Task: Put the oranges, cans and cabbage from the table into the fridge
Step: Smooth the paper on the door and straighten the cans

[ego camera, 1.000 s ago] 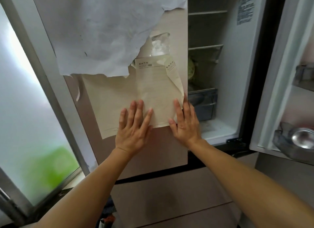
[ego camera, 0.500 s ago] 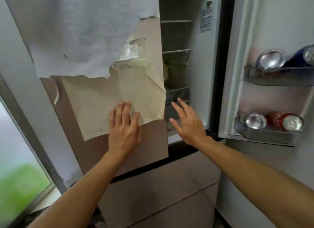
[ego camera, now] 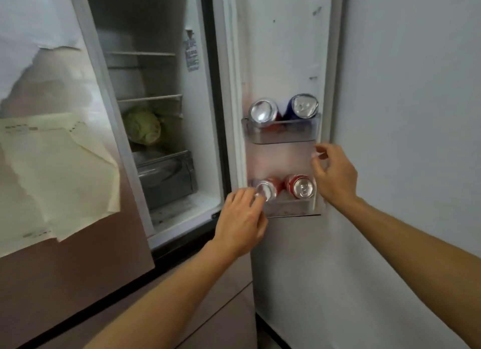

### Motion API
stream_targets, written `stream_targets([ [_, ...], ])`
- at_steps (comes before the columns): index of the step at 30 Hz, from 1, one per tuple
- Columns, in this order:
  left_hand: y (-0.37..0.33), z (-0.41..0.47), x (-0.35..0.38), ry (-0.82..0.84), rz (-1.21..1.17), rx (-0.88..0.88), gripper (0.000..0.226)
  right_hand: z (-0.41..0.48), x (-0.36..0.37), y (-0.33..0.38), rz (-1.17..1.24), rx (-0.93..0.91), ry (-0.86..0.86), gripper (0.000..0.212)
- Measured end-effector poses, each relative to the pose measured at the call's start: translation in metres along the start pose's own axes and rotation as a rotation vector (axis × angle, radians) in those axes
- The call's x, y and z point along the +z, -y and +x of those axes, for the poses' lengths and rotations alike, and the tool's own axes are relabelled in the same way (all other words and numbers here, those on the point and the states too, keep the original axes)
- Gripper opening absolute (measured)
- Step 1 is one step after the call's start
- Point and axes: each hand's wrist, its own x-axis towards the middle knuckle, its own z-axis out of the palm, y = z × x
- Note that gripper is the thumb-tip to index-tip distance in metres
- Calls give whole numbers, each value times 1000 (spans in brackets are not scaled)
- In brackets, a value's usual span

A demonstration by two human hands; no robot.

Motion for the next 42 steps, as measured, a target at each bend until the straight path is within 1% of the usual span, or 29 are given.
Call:
stream_targets([
  [2, -22, 23, 20, 18, 8, 12, 38, 20, -10, -32, 11, 113, -17, 28],
  [4, -39, 45, 38, 59, 14, 15, 48, 38, -12, -59, 22, 211, 7, 29],
  [7, -53, 68, 67, 127, 59, -40, 60, 59, -3, -91, 56, 293, 82, 34],
  [9, -56, 73, 81, 142, 92, -82, 66, 71, 10, -108, 115, 335, 152, 41],
  [11, -56, 70, 90, 133, 132, -80, 69, 79, 24, -115, 207, 403, 216, 54],
  [13, -54, 65, 93, 134, 151, -65, 69, 81, 37, -117, 279, 517, 292, 69],
  [15, -53, 60, 91, 174, 162, -63, 67, 77, 44, -118, 316, 621, 342, 72],
  [16, -53, 58, 90, 198, 166, -65, 66, 75, 46, -118, 330, 641, 357, 73],
  [19, -53, 54, 88, 232, 183, -81, 65, 67, 44, -118, 398, 648, 371, 73],
  [21, -54, 47, 86, 222, 168, -105, 68, 63, 39, -112, 471, 658, 359, 66],
  [23, -56, 37, 80, 220, 129, -139, 69, 54, 30, -104, 499, 621, 353, 59],
  [26, -58, 20, 62, 232, 80, -183, 70, 30, 15, -92, 498, 541, 335, 51],
  [28, -58, 8, 46, 255, 26, -230, 71, 12, 8, -84, 506, 518, 304, 53],
  [31, -52, -13, 24, 276, -29, -322, 75, -13, -7, -60, 416, 439, 240, 56],
  [33, -44, -31, 12, 296, -37, -371, 74, -31, -17, -38, 366, 401, 210, 48],
  [36, -34, -55, -10, 295, -47, -419, 67, -58, -28, -11, 323, 353, 214, 33],
  [38, -28, -67, -25, 279, -45, -428, 58, -72, -29, 0, 293, 299, 214, 29],
  [42, -18, -89, -50, 230, -15, -449, 48, -91, -28, 20, 341, 228, 239, 24],
])
